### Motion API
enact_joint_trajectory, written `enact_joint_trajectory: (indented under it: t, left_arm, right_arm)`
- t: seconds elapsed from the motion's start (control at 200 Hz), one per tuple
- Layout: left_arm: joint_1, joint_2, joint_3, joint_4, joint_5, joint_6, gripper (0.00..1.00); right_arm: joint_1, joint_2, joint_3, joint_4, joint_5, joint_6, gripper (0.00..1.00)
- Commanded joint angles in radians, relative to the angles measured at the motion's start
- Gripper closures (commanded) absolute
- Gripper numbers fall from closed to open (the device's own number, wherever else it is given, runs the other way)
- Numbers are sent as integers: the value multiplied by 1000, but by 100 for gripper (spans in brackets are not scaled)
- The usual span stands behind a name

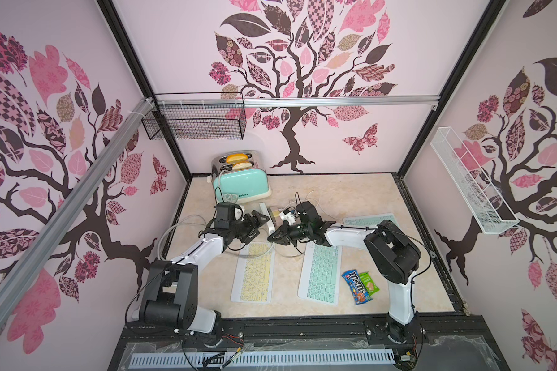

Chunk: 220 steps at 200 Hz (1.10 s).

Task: Unplug the wireless keyboard
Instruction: Pick up the socket from the center of the board.

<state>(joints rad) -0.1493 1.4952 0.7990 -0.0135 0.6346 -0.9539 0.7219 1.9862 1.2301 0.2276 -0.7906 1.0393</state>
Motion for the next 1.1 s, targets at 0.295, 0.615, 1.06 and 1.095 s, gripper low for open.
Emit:
enact_joint_trajectory:
  t: [0.295, 0.615, 1.06, 1.095]
  left_arm:
    - [31, 272, -79, 644, 20, -322, 23]
    - [34, 378, -34, 701, 74, -416, 33]
    - [35, 425, 15, 655, 95, -416, 69]
    - [36, 425, 16, 655, 98, -416, 72]
  right_arm:
    - [-7, 37, 52, 67, -75, 91, 99]
    - [-15, 65, 99, -30, -146, -9, 99]
    - [-18, 101, 116, -41, -189, -23, 99]
    - [-18, 103, 118, -46, -191, -24, 99]
